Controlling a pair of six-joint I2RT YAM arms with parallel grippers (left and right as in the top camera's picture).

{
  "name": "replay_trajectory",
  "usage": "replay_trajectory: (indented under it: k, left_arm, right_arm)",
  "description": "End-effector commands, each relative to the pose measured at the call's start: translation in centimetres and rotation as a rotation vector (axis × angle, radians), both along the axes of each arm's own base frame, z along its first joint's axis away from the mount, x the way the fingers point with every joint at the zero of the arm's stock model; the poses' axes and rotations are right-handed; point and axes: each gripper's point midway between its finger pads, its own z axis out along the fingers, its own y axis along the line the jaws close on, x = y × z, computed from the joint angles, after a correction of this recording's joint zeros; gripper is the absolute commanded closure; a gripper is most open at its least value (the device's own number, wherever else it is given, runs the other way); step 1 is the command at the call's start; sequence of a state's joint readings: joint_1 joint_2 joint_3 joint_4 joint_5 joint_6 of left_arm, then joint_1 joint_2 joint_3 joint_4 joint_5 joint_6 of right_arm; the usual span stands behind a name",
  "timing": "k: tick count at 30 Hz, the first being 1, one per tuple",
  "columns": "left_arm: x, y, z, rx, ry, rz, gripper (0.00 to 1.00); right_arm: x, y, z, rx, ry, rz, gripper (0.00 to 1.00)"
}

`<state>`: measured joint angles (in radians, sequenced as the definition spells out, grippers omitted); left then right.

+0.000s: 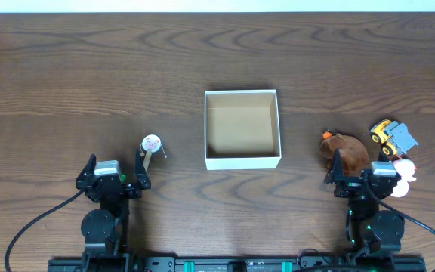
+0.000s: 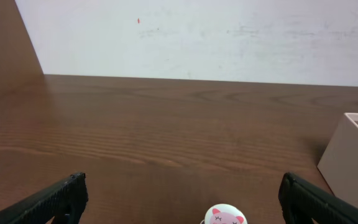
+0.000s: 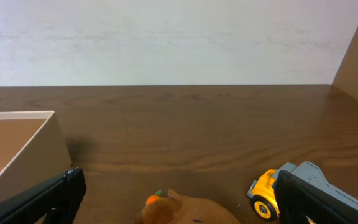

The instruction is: Pack container

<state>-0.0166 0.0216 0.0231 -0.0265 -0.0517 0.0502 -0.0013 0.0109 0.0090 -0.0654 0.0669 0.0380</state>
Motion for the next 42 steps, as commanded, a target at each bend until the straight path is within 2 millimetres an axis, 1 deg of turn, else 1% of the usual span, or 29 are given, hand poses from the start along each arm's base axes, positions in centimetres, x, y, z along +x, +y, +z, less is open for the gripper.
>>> replay_trajectory:
  k: [1, 8, 10, 13, 15, 17, 19, 21, 26, 29, 31, 33, 38, 40, 42]
  left_arm:
    - [-0.1, 0.3, -2.0, 0.011, 0.063, 0.012, 0.02]
    - [-0.1, 0.3, -2.0, 0.002, 0.062, 0.013, 0.02]
    - [-0.1, 0.3, -2.0, -0.017, 0.060, 0.016, 0.02]
    - [-0.1, 0.3, -1.7, -0.068, 0.050, 0.023, 0.02]
    - [-0.2, 0.3, -0.8, -0.103, 0.032, 0.027, 0.02]
    - [-0.3, 0.3, 0.7, -0.118, 0.007, 0.028, 0.02]
    - [-0.5, 0.3, 2.1, -0.120, 0.009, 0.028, 0.02]
    - [-0.7, 0.4, 3.0, -0.118, 0.039, 0.037, 0.02]
    - [-0.4, 0.4, 4.7, -0.115, 0.176, 0.046, 0.02]
    - [0.2, 0.4, 5.5, -0.140, 0.279, 0.059, 0.02]
    - [0.6, 0.4, 5.7, -0.145, 0.353, 0.067, 0.02]
    - [0.9, 0.4, 5.5, -0.142, 0.450, 0.075, 0.02]
    - [1.1, 0.3, 5.1, -0.179, 0.667, 0.110, 0.02]
    - [1.2, 0.3, 5.0, -0.175, 0.734, 0.117, 0.02]
    - [1.3, 0.3, 5.0, -0.173, 0.775, 0.121, 0.02]
  right_arm:
    - [0.0, -0.3, -0.2, 0.000, 0.005, -0.012, 0.01]
    - [0.0, -0.1, -0.5, 0.063, 0.011, -0.010, 0.01]
    - [0.1, 0.0, -0.8, 0.083, 0.027, -0.003, 0.01]
    - [0.2, 0.6, -1.7, 0.171, 0.066, 0.020, 0.01]
    - [0.3, 1.0, -1.9, 0.222, 0.095, 0.036, 0.01]
    - [0.4, 1.1, -1.8, 0.247, 0.122, 0.032, 0.01]
    - [0.6, 1.0, -1.1, 0.247, 0.149, 0.027, 0.01]
    - [0.9, 0.8, -0.3, 0.248, 0.178, 0.015, 0.01]
    - [2.4, -0.4, 2.1, 0.248, 0.293, -0.035, 0.01]
    - [3.8, -0.8, 3.8, 0.218, 0.397, -0.016, 0.01]
    - [4.7, -1.0, 4.7, 0.195, 0.478, 0.012, 0.01]
    - [5.4, -1.8, 5.4, 0.190, 0.570, 0.015, 0.01]
    - [6.5, -5.1, 6.2, 0.199, 0.816, -0.036, 0.01]
    - [6.7, -6.2, 6.0, 0.152, 0.921, 0.000, 0.01]
    - [6.8, -7.2, 5.3, 0.114, 1.034, 0.041, 0.01]
